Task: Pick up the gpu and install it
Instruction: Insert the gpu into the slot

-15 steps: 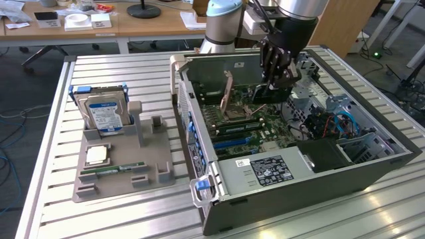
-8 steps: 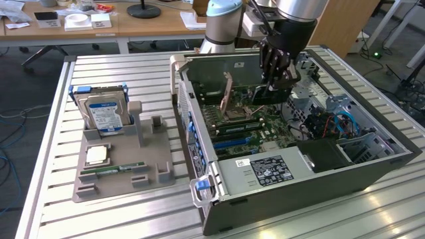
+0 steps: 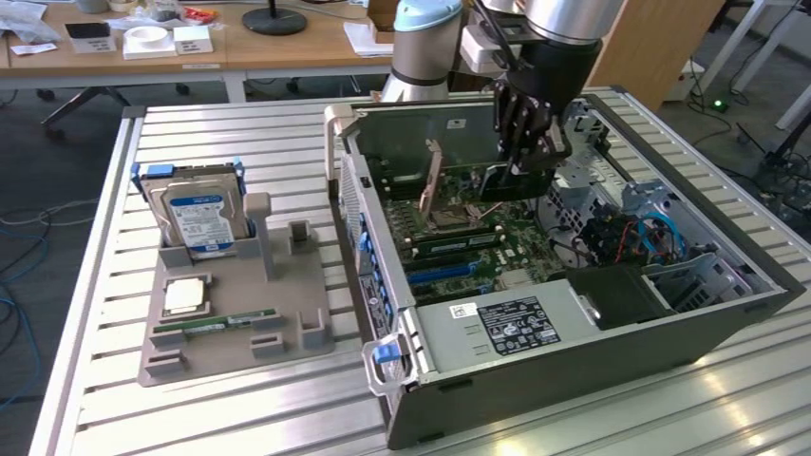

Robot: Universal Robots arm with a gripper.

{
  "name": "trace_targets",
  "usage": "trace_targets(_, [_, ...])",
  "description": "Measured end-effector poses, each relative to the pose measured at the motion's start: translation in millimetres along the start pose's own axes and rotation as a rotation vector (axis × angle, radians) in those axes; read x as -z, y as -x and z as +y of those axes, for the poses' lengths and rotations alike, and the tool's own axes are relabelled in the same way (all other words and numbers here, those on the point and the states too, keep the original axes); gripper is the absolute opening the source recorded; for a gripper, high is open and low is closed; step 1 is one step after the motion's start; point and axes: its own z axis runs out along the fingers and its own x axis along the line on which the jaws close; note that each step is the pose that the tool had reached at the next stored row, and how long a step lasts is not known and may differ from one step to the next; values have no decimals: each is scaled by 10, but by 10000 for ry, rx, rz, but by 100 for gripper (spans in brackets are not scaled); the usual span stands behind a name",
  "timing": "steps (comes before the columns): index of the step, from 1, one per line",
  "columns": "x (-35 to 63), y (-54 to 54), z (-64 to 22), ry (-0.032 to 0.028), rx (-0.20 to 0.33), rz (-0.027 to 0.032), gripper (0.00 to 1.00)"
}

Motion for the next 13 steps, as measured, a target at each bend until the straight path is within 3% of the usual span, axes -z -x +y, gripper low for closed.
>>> trace_targets(13, [-19,-1,0,0,0,0,27])
